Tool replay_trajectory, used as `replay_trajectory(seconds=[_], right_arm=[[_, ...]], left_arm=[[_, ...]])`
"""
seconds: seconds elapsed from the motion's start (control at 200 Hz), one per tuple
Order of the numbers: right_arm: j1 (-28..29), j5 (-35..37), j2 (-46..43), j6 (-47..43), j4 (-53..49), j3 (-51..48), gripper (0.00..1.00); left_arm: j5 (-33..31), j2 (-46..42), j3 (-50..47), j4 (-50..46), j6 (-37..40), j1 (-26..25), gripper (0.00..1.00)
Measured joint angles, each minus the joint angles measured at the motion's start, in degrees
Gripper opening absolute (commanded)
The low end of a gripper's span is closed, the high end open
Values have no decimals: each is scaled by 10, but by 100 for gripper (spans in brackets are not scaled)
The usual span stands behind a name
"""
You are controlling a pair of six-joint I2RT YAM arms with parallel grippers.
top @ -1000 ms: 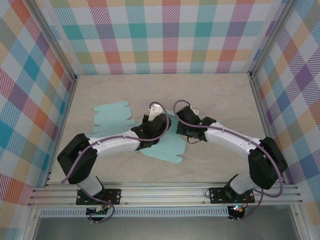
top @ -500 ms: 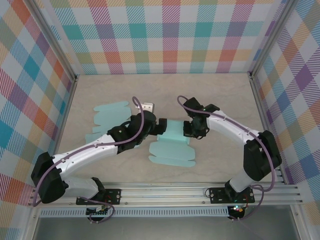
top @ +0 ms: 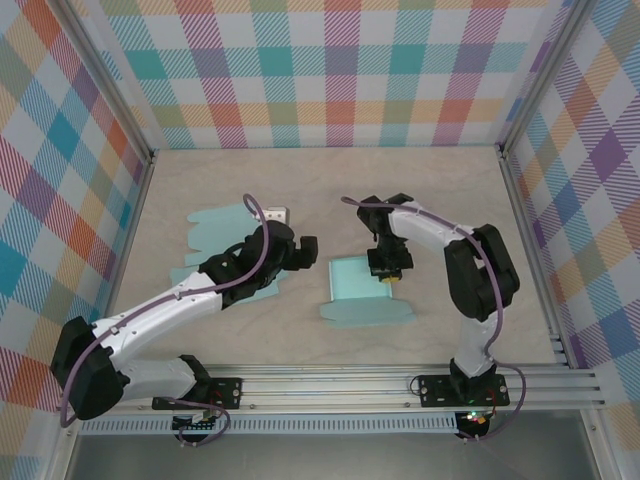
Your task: Fold the paper box
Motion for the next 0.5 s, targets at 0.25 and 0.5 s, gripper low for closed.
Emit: replay_trajectory(seconds=[0.25, 0.5], right_arm=[[11, 77, 91, 5, -48, 81, 0], [13, 90, 113, 13, -47, 89, 13]], left_arm=[[-2, -37, -21, 2, 0, 4, 100], [-10, -48, -26, 1, 0, 11, 100]])
